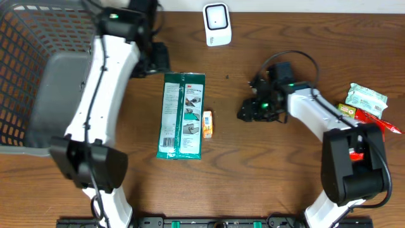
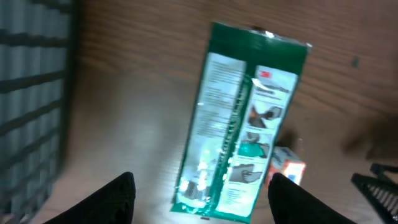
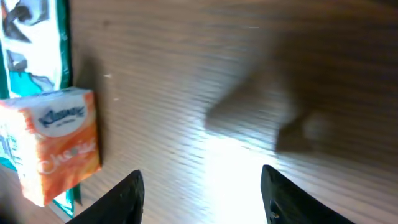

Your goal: Scan the item barcode

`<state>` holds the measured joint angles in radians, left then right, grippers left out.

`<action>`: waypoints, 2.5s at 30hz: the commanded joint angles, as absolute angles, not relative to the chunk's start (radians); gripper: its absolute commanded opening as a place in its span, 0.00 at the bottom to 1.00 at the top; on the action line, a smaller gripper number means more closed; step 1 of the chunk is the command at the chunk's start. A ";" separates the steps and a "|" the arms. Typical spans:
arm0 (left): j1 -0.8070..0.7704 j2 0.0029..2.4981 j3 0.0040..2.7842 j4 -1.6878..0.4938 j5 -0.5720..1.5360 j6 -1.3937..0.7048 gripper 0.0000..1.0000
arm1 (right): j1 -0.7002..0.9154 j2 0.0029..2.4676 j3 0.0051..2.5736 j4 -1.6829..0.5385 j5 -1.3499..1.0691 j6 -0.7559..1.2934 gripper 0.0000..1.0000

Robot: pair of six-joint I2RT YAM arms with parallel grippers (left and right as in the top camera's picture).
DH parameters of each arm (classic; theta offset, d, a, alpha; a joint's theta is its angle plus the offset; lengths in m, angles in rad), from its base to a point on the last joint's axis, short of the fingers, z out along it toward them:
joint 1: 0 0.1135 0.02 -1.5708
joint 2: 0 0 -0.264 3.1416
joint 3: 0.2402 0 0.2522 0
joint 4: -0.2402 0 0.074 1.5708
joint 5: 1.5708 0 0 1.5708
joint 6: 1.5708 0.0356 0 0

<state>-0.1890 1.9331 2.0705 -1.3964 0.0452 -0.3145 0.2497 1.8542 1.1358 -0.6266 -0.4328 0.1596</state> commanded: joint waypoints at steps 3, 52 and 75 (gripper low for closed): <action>-0.147 1.884 2.065 -1.429 0.033 -0.311 0.77 | 0.337 1.863 1.232 -0.707 -0.387 0.196 0.63; -0.144 1.884 2.065 -1.431 0.033 -0.311 0.84 | 0.752 1.869 1.231 -0.599 0.251 0.396 0.67; -0.144 1.884 2.065 -1.431 0.033 -0.311 0.85 | 0.713 1.847 1.271 -0.661 0.105 0.371 0.52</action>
